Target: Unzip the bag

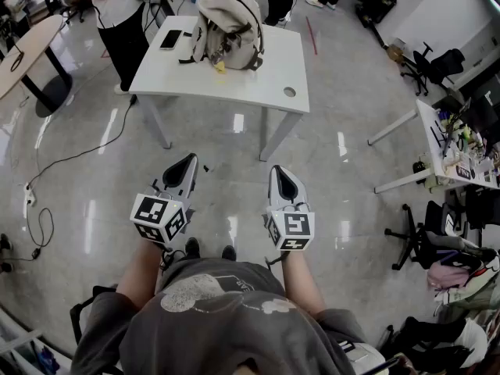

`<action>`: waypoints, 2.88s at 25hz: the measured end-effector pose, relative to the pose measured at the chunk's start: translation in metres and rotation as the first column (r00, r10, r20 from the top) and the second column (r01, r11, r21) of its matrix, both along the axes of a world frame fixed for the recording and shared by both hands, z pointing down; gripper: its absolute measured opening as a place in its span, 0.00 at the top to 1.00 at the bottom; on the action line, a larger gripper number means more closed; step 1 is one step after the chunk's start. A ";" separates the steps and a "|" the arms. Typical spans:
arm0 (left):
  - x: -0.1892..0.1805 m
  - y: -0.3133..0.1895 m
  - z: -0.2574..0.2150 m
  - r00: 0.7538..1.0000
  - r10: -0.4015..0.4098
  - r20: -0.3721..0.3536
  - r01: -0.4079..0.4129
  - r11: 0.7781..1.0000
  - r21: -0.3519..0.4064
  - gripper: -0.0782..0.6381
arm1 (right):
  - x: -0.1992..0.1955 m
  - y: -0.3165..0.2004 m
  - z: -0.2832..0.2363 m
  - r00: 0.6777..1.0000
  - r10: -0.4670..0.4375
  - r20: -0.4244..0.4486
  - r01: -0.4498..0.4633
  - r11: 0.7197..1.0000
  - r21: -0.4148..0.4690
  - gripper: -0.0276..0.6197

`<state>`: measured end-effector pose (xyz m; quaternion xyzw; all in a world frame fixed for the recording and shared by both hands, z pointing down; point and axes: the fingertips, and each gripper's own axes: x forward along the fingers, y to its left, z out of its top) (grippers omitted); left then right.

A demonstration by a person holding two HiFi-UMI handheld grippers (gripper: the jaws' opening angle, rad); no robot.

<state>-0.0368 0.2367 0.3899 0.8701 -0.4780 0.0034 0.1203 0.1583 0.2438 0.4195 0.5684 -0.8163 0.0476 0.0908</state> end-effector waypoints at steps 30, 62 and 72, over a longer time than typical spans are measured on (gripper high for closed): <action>-0.049 0.001 0.013 1.000 -0.010 -0.003 0.010 1.000 -0.010 0.88 | -0.069 0.002 0.000 0.997 -0.069 0.043 0.069 0.997 0.016 0.96; -0.072 -0.060 0.041 0.999 -0.026 0.042 0.028 0.998 -0.049 0.88 | -0.101 -0.088 0.024 0.995 -0.090 0.046 0.090 0.996 -0.013 0.96; -0.024 -0.133 0.043 0.995 -0.084 0.058 0.087 0.994 -0.060 0.88 | -0.028 -0.166 0.026 0.993 -0.076 0.091 0.079 0.997 -0.024 0.96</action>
